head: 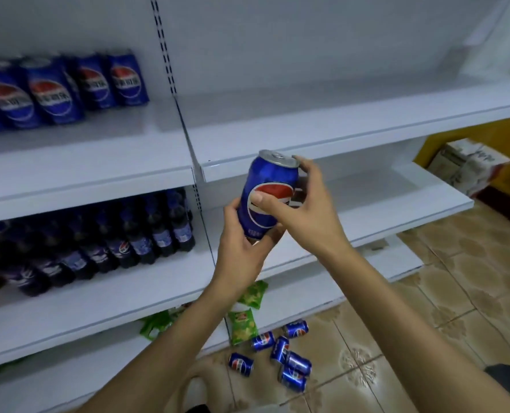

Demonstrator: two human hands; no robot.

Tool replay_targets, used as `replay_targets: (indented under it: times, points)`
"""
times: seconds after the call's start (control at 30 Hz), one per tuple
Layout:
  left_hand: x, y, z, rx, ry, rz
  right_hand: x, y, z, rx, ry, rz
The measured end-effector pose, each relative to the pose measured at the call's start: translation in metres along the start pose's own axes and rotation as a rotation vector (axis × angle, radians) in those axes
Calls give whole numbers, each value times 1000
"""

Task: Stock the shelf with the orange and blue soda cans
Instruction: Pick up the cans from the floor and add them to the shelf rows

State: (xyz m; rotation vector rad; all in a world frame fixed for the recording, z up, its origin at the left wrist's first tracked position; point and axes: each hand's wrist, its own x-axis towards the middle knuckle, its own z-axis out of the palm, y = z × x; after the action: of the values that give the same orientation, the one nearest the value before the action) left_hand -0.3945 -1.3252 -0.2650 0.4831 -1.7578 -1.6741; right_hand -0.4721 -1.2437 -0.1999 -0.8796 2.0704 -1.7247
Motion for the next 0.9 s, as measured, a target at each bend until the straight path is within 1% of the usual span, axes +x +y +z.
replay_targets:
  times: [0.13,0.2,0.27,0.33,0.4,0.53,0.6,0.67,0.77,0.9]
  points:
    - [24,28,-32,-46,73,104,25,-56,25,-142,-62,-148]
    - [37,44,-56,-11,108,144,43,-83,43,-191,-122,-166]
    - [53,61,-86,77,146,171,67,-111,64,-193,-211,-168]
    - [68,77,-120,263,163,168,98,-138,89,-201,-294,-151]
    - [81,84,-155,529,127,155,129,-158,115,-236,-329,-140]
    - [98,81,-222,1211,-20,105,179,-173,173,-374,-350,-161]
    - [106,81,-245,1444,-116,143,197,-168,200,-444,-368,-141]
    - [115,83,-261,1541,-197,151,215,-160,224,-463,-389,-81]
    - [131,87,-279,1631,-264,157,240,-149,255,-504,-386,-23]
    - [144,87,-301,1668,-324,168,270,-140,289,-527,-368,-1]
